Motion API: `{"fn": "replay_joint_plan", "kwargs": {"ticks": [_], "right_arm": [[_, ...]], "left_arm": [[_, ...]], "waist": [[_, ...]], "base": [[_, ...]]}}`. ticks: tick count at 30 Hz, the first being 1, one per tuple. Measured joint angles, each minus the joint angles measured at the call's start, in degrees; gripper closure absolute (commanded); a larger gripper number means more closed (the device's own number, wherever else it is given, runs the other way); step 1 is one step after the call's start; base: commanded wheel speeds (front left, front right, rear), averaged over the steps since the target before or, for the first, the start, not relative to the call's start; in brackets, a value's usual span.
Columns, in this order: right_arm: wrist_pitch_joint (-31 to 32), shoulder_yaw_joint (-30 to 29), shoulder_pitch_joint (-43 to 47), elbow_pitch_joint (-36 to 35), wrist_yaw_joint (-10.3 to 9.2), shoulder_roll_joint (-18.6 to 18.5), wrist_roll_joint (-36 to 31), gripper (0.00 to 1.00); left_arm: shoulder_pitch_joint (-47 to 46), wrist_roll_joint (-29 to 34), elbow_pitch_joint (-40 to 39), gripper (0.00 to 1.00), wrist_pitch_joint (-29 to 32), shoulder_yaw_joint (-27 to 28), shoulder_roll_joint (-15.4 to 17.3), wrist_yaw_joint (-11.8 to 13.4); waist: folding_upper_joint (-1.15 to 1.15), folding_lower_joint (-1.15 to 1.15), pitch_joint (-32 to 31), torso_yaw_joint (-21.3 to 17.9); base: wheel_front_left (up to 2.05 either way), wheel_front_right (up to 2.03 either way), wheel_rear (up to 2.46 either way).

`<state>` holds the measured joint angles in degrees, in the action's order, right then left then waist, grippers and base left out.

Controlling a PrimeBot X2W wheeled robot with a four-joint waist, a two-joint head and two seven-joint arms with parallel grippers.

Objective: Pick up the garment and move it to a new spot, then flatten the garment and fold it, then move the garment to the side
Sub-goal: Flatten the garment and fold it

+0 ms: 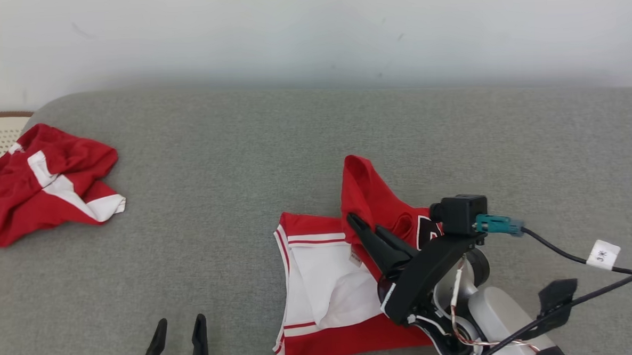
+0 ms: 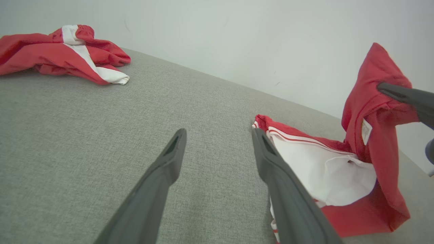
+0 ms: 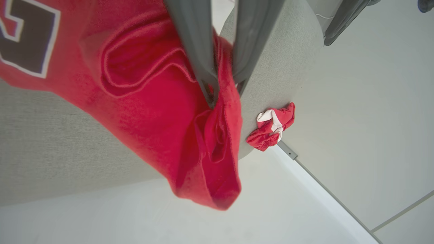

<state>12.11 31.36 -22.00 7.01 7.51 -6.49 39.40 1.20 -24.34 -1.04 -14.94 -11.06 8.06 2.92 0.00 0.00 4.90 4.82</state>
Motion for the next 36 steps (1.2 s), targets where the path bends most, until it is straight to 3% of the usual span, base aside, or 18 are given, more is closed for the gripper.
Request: {"fn": "replay_joint_plan", "kwargs": {"ticks": [19, 20, 21, 29, 36], "right_arm": [[-5.06, 4.67, -4.84, 16.95, 0.00, 2.80, 1.68, 0.99], [-5.16, 5.09, -5.00, 17.71, 0.00, 2.81, 1.72, 0.58], [-5.71, 5.48, -5.20, 18.02, -0.01, 2.83, 1.93, 0.00], [-9.51, 8.11, -6.51, 15.92, 0.00, 3.10, 7.06, 0.00], [-14.17, 6.94, -7.69, 10.53, -0.01, -0.07, 8.59, 0.00]], "left_arm": [[-3.08, 0.44, 3.74, 0.00, 0.00, -2.68, -1.32, -1.76], [-3.08, 0.45, 3.86, 0.00, 0.00, -2.66, -1.32, -1.76], [-3.08, 0.46, 3.91, 0.00, 0.00, -2.61, -1.31, -1.76], [-2.98, 0.46, 3.90, 0.00, 0.00, -1.64, -1.09, -1.59], [-2.18, 0.46, 3.22, 0.00, 0.00, -0.92, -1.03, -1.22]], "waist": [[0.00, 0.00, 1.49, 5.59], [0.00, 0.00, 1.47, 5.70], [0.00, 0.00, 1.42, 5.74], [0.00, 0.00, 0.85, 5.06], [0.00, 0.00, 0.12, 3.91]], "base": [[0.00, 0.00, 0.00], [0.00, 0.00, 0.00], [0.00, 0.00, 0.00], [0.00, 0.00, 0.00], [0.00, 0.00, 0.00]]}}
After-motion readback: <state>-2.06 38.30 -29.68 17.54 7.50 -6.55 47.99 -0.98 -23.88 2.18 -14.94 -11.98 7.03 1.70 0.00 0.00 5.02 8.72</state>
